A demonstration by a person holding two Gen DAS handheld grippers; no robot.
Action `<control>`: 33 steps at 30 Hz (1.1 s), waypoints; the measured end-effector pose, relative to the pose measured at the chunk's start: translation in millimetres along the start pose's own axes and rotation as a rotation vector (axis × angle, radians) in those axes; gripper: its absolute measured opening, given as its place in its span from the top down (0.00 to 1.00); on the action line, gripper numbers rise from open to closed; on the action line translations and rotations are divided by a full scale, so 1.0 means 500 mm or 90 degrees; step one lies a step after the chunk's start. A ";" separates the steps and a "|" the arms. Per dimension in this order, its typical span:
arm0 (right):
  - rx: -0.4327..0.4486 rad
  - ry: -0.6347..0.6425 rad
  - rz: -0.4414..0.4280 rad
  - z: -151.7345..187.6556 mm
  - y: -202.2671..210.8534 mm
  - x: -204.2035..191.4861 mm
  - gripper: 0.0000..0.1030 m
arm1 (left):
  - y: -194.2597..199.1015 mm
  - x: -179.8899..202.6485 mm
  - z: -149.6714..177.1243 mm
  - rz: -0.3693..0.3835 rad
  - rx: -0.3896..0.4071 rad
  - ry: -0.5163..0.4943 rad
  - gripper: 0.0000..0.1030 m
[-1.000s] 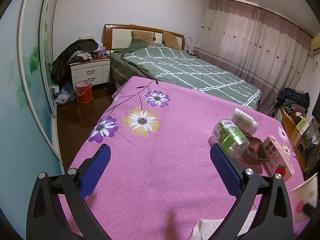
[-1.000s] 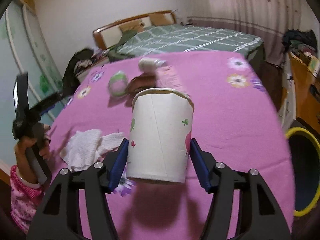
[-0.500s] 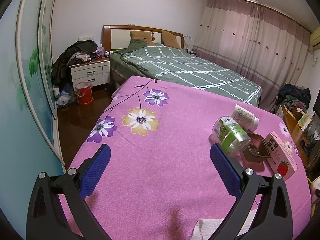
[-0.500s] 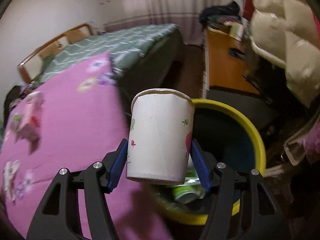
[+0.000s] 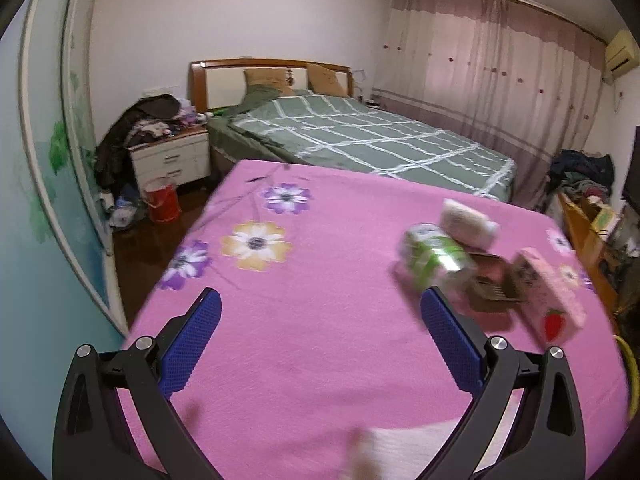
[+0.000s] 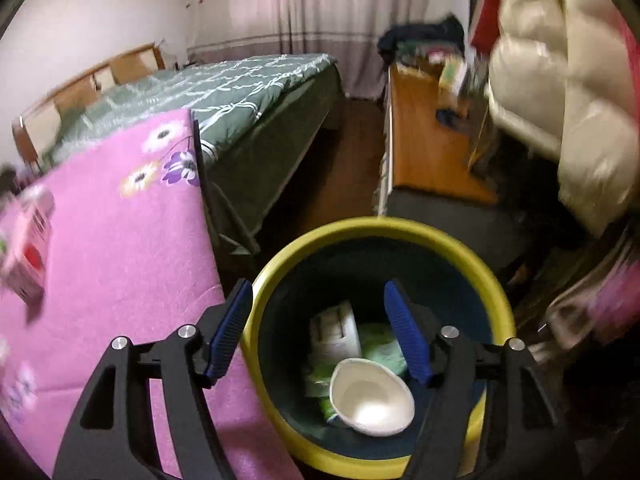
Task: Collect trash
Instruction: 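Reach the left tool to the pink strawberry milk carton and grasp it, then carry the milk carton over the bin and open the left tool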
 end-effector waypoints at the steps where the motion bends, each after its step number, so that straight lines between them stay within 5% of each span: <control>1: 0.012 -0.005 0.006 -0.001 0.008 0.004 0.36 | 0.006 0.012 -0.002 0.014 -0.004 0.001 0.05; 6: 0.000 -0.047 -0.058 -0.009 0.019 0.009 0.36 | 0.030 0.135 -0.025 0.113 -0.039 -0.011 0.05; 11: 0.012 -0.034 -0.079 -0.003 0.027 -0.024 0.36 | 0.019 0.285 -0.041 0.142 -0.065 -0.062 0.05; 17: 0.032 -0.022 -0.074 -0.004 0.037 -0.037 0.36 | -0.053 0.426 -0.035 0.129 -0.134 -0.089 0.05; 22: 0.022 -0.029 -0.083 -0.004 0.033 -0.035 0.36 | -0.114 0.468 -0.029 0.111 -0.178 -0.081 0.06; 33: 0.006 -0.045 -0.093 -0.007 0.023 -0.023 0.36 | -0.173 0.504 -0.009 0.090 -0.229 -0.101 0.47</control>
Point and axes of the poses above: each gripper's, at about its wrist camera, not at the fingertips, and y roughly against the way its jaws point, x to its right, z to its underside, the point moved 1 cm from there along -y, roughly the way its jaws point, and after that the axes turned 8 degrees about -y, right-handed, at the moved point
